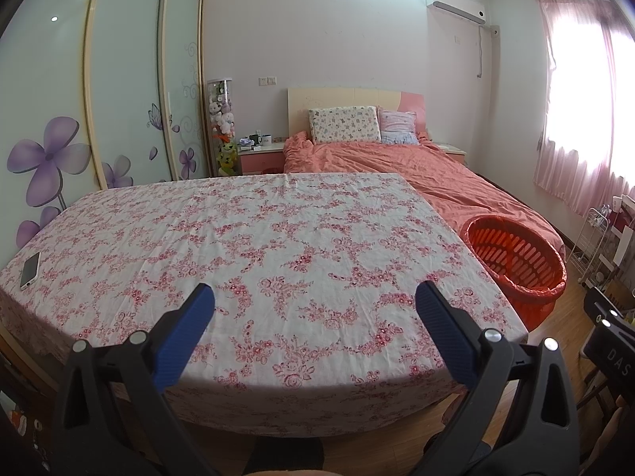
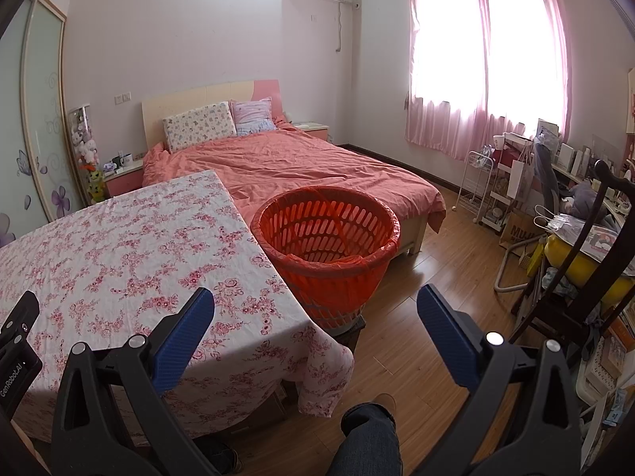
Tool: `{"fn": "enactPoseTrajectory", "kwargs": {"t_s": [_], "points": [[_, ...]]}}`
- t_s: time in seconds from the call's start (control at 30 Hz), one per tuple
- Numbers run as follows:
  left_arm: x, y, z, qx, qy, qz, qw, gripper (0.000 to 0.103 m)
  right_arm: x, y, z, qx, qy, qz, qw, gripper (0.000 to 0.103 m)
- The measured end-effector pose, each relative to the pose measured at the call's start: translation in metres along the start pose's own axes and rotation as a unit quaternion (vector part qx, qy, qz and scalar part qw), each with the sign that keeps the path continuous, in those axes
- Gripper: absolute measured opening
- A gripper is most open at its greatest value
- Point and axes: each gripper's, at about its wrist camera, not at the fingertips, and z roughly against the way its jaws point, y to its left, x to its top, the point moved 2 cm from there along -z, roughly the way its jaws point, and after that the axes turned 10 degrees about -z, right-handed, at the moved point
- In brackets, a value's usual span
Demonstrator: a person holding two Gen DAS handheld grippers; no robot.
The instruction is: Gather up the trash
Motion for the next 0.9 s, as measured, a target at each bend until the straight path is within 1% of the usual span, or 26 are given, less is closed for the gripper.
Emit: {"fn": "enactPoseTrajectory", "kwargs": {"t_s": [0.9], "points": [[-0.0017, 0.0003, -0.0011, 0.000, 0.001, -0.001, 1.0000, 0.099, -0.0091, 0.0001, -0.0011, 0.001, 0.003, 0.002, 1.000, 0.101]]}}
